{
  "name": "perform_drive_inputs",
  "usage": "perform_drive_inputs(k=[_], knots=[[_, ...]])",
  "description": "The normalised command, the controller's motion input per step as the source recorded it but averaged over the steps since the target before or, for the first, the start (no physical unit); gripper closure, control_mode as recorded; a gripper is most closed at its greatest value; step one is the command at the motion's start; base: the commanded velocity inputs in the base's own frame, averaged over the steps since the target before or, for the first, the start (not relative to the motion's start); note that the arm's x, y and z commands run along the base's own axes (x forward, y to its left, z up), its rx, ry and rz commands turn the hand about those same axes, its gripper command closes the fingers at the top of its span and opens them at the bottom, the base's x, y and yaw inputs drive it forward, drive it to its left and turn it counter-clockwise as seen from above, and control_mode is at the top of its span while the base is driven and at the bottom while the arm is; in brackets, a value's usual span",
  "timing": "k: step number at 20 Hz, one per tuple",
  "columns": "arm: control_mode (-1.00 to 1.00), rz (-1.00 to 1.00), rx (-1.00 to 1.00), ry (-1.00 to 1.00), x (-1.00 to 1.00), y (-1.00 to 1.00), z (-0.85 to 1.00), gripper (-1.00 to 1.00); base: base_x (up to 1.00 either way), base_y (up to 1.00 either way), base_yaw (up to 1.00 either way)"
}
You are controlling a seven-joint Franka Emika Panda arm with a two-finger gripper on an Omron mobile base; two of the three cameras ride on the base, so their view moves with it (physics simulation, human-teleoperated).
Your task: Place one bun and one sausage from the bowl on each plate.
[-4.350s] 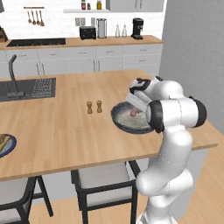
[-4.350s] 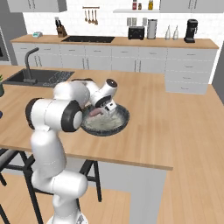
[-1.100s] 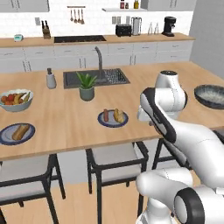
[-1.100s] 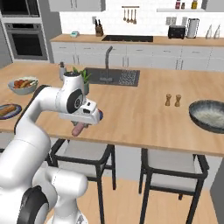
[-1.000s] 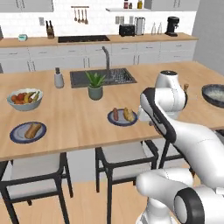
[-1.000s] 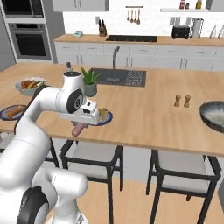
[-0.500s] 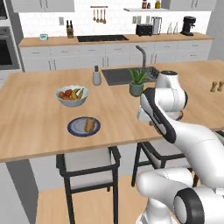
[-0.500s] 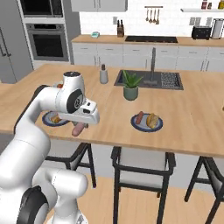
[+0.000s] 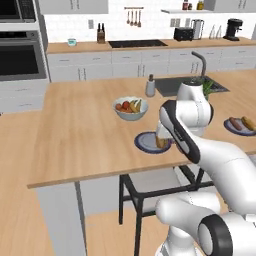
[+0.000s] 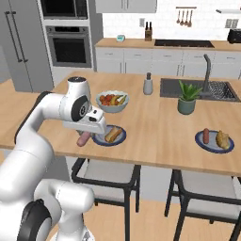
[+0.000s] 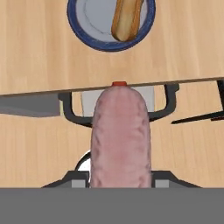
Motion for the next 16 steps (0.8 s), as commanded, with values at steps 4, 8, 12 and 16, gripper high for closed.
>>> perform_drive_inputs(k=[4, 8, 12, 16], knots=[[1.00, 0.00, 0.00, 0.00, 0.00, 0.00, 0.00, 1.00, 0.23, 0.56, 0.00], [1.00, 0.00, 0.00, 0.00, 0.00, 0.00, 0.00, 1.00, 0.42, 0.03, 0.00], [1.00, 0.00, 0.00, 0.00, 0.00, 0.00, 0.00, 1.00, 0.39, -0.10, 0.00], [1.00, 0.00, 0.00, 0.00, 0.00, 0.00, 0.00, 1.00, 0.53, -0.10, 0.00]])
